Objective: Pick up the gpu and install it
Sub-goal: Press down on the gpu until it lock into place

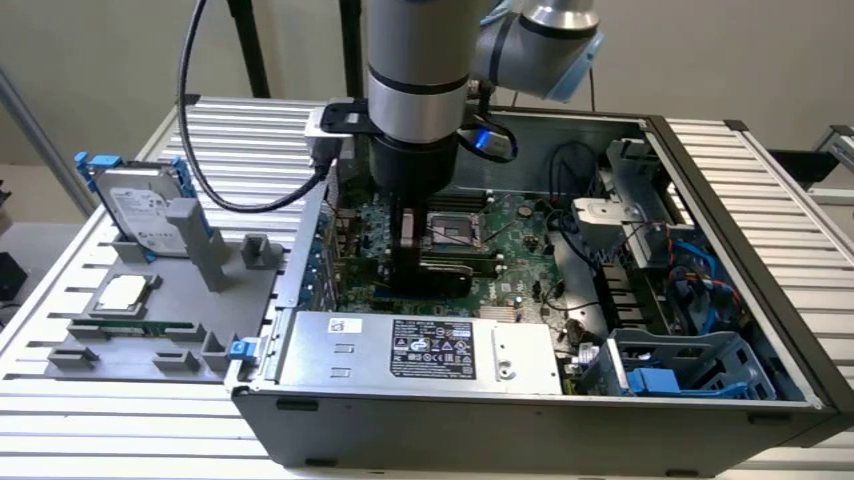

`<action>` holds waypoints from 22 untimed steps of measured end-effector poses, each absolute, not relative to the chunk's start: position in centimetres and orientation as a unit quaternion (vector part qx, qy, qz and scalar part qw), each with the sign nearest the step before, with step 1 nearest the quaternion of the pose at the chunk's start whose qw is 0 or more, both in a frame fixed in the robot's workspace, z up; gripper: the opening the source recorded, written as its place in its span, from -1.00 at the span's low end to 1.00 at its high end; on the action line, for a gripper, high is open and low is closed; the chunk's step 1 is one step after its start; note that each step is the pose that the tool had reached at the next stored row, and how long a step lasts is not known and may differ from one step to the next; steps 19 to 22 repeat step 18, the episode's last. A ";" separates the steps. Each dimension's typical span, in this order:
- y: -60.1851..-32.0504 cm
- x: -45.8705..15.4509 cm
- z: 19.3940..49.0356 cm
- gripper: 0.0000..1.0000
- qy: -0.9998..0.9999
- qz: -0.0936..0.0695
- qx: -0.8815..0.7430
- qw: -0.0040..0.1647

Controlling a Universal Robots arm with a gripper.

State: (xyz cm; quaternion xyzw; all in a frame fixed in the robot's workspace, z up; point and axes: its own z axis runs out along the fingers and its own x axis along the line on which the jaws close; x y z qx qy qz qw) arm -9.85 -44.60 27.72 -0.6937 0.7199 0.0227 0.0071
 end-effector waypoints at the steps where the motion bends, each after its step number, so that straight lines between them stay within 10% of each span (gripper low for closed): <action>1: -44.6 -9.9 28.2 1.00 0.720 0.023 -0.694 0.007; 2: -44.6 -9.9 28.6 1.00 0.720 0.023 -0.694 0.007; 3: -44.6 -9.9 29.1 -1.00 0.720 0.023 -0.694 0.007; 22: -44.6 -9.8 31.2 -1.00 0.720 0.023 -0.694 0.007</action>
